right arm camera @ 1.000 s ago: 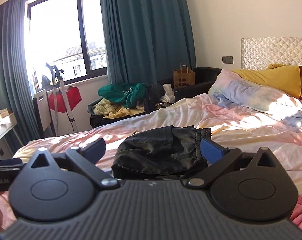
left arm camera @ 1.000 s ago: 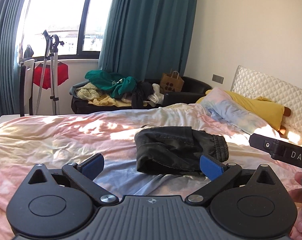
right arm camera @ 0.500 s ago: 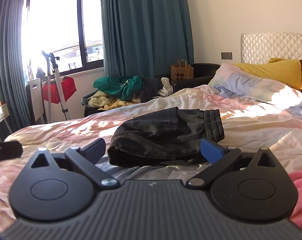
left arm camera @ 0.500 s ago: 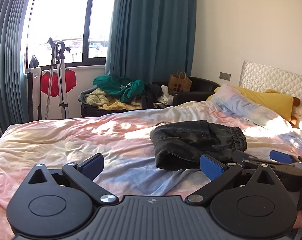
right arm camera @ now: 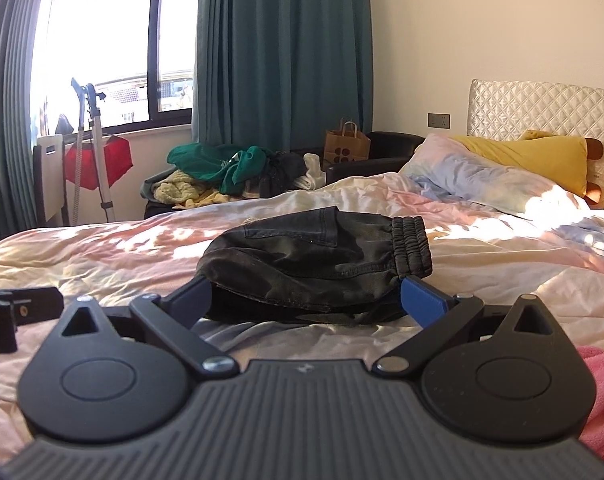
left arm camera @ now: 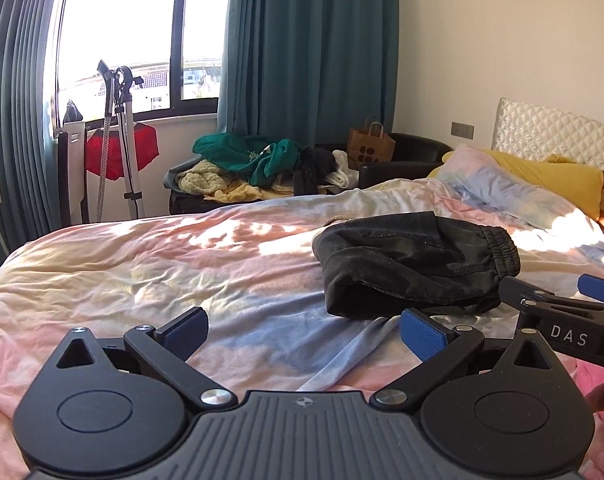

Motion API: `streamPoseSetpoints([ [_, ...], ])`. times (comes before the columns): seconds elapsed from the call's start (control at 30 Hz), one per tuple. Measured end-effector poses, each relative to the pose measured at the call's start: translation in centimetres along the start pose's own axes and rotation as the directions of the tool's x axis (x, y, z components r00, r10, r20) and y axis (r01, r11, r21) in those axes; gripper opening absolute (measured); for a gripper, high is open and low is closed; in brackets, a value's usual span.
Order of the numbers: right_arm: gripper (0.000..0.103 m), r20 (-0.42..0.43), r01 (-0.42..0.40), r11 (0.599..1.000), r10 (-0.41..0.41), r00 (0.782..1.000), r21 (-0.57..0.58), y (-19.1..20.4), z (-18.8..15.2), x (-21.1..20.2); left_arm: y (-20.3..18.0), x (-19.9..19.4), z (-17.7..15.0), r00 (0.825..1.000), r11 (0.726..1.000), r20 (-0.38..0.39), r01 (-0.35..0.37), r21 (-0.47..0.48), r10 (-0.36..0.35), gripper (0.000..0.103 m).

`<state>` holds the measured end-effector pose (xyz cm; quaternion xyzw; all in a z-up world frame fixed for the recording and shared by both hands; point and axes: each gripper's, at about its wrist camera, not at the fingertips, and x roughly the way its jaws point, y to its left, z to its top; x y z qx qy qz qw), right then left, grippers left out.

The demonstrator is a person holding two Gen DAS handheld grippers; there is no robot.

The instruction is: Fold clothes

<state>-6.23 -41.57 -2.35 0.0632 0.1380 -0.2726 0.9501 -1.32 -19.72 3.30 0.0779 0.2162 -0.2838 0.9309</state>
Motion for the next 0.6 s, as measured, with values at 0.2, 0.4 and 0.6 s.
streamPoseSetpoints([
  [0.2,0.103,-0.002,0.005,1.0,-0.005,1.0,-0.009,0.1,-0.1,0.19,-0.2,0.41,-0.28,1.0,1.0,-0.015,0.017,-0.006,-0.017,0.103],
  [0.4,0.103,-0.008,0.007,1.0,-0.007,1.0,-0.008,0.14,-0.16,0.23,-0.27,0.31,-0.4,1.0,1.0,-0.014,0.012,-0.003,-0.012,0.103],
  [0.6,0.103,-0.009,0.014,1.0,-0.014,1.0,-0.016,0.33,-0.25,0.27,-0.02,0.15,-0.43,1.0,1.0,-0.008,0.017,-0.013,-0.017,0.103],
])
